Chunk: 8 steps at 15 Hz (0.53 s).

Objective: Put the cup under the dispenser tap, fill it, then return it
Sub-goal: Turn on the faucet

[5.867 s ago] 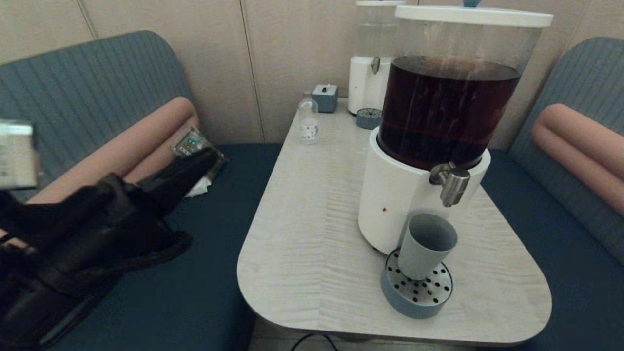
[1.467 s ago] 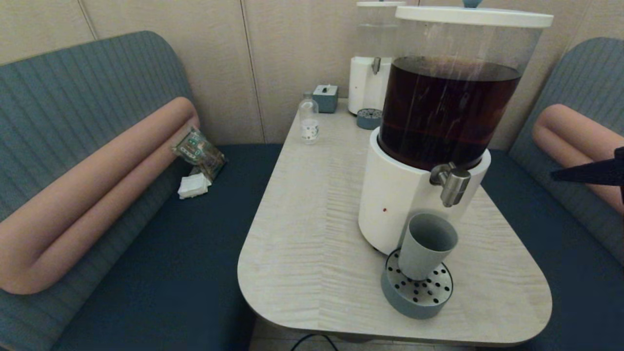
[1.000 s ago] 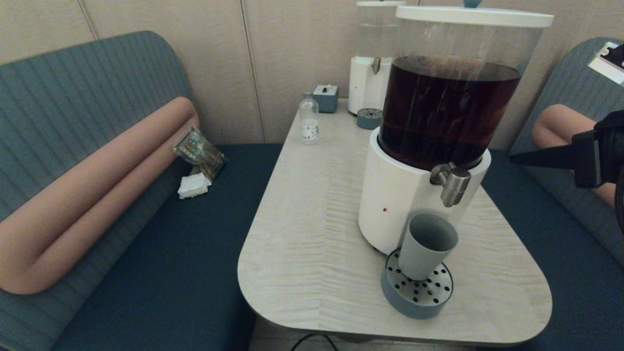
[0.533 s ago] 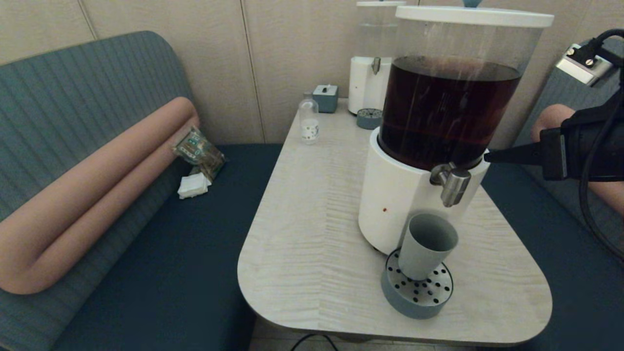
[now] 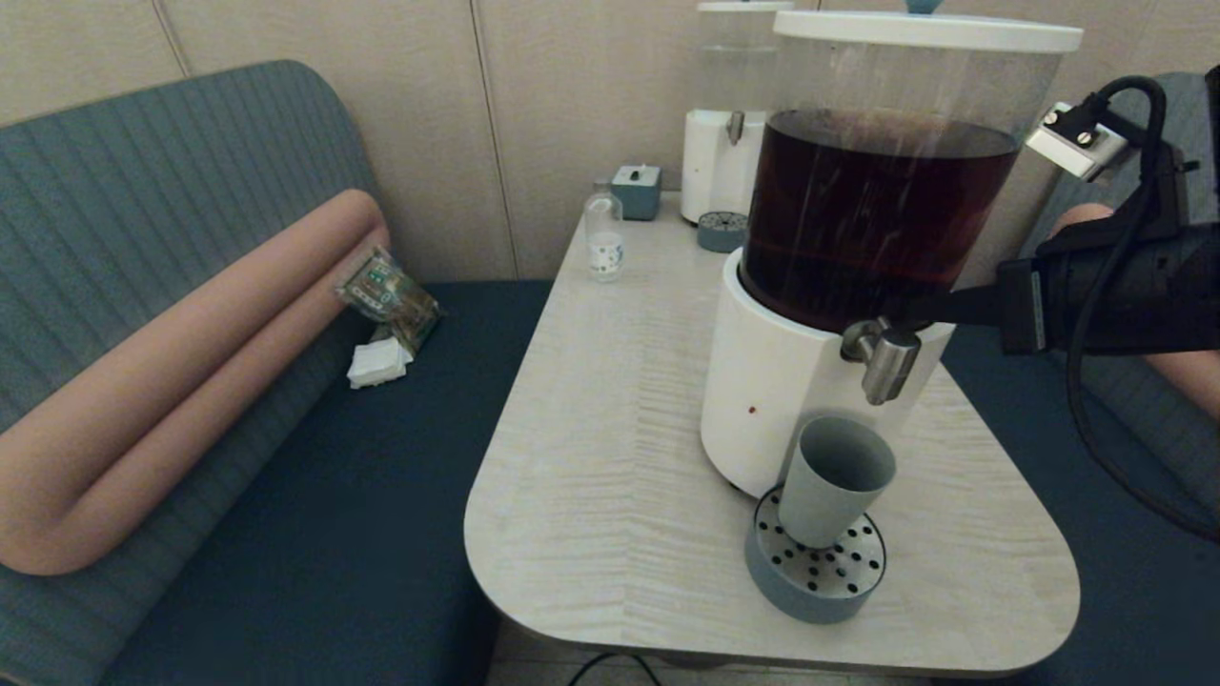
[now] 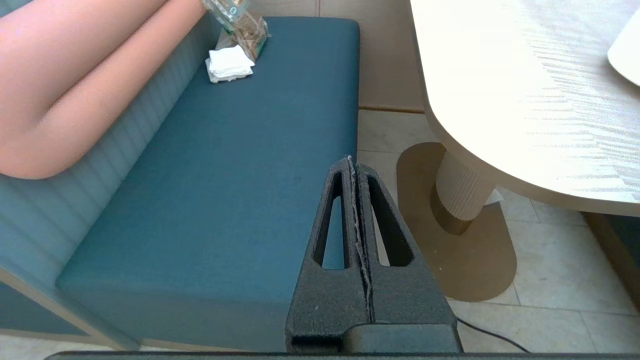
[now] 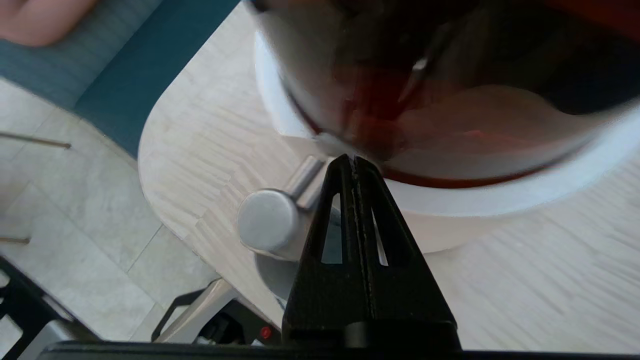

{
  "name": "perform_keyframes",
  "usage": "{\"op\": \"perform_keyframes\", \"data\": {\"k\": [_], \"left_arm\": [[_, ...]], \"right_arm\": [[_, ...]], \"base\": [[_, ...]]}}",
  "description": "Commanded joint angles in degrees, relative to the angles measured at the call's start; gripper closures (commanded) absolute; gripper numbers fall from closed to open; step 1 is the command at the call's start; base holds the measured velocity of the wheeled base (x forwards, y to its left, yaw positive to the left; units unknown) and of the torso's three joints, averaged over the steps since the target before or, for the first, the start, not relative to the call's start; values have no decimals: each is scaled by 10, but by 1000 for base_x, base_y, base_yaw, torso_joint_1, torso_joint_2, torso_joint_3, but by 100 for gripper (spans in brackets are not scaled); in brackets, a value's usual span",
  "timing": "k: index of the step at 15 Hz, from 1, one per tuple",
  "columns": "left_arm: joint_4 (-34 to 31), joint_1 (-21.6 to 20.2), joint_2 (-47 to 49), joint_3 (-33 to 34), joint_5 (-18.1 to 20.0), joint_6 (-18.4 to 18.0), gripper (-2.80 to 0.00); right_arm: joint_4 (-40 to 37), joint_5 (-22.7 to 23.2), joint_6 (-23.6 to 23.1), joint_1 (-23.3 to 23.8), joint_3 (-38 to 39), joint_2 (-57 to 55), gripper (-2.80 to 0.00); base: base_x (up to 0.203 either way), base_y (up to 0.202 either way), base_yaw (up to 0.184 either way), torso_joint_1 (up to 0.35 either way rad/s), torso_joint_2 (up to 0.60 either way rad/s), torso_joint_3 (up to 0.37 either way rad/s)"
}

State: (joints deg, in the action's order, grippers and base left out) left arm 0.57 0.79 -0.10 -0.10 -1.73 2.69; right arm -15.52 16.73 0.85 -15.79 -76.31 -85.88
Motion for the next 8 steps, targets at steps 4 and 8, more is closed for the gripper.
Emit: {"op": "perform_keyframes", "data": {"k": [4, 8], "left_arm": [[0, 0, 0, 0, 0, 0, 0], [0, 0, 0, 0, 0, 0, 0]], "right_arm": [[0, 1, -1, -13, -4, -13, 0], [0, -2, -1, -5, -1, -5, 0]], "base": [[0, 0, 0, 0, 0, 0], [0, 0, 0, 0, 0, 0]]}}
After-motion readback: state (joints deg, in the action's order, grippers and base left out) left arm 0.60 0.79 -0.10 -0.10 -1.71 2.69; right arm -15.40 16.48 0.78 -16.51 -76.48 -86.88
